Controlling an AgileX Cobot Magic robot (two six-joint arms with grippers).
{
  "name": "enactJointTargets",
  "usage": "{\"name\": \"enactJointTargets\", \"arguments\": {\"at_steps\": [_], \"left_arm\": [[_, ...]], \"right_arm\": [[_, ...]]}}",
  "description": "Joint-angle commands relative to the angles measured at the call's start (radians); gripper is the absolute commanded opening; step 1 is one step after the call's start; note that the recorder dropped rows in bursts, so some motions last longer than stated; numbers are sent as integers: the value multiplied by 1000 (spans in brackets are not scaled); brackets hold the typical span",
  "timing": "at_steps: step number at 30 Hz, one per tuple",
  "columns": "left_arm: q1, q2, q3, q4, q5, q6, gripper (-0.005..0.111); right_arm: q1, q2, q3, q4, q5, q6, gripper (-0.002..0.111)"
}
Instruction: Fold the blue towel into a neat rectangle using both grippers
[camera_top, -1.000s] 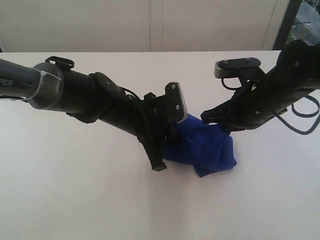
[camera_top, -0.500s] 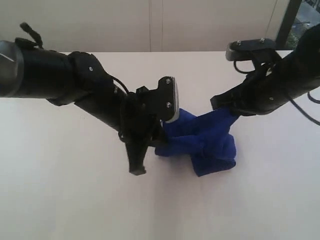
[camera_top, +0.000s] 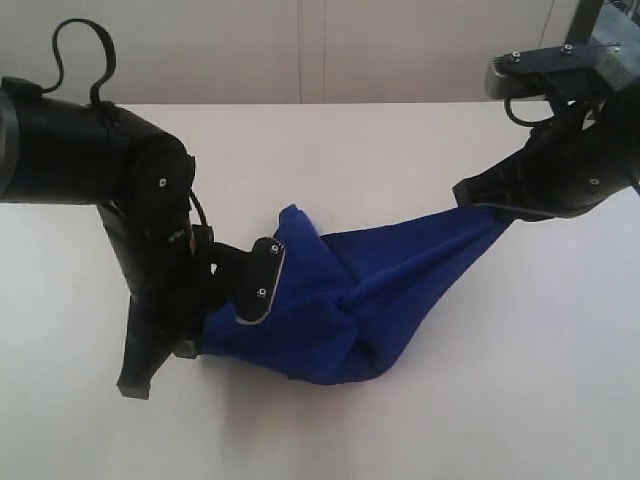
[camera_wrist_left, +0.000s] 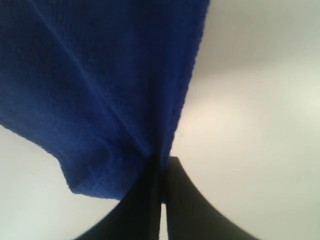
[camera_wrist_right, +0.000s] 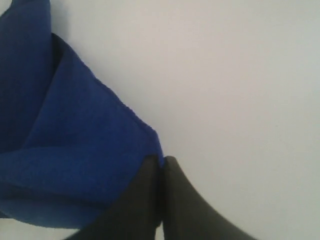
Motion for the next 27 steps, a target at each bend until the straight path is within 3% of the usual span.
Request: {"name": "enactJointTargets", "arguments": {"at_steps": [1, 5, 12, 15, 24, 27], "left_arm": [[-2, -7, 23, 8, -14, -88, 0], [-2, -9, 18, 14, -72, -238, 4], [-2, -11, -21, 15, -64, -504, 45], [-2, -37, -50, 15, -43, -635, 58], [-2, -114, -91, 47, 121, -987, 60], [-2, -114, -79, 108, 152, -1222, 60]], "right_arm": [[-6, 39, 0, -17, -2, -1, 0], [-2, 56, 0, -17, -7, -1, 0], [-3, 56, 0, -9, -7, -1, 0], [-3, 56, 0, -7, -7, -1, 0], [-3, 56, 0, -3, -7, 1, 0], [-2, 56, 0, -1, -7, 1, 0]]}}
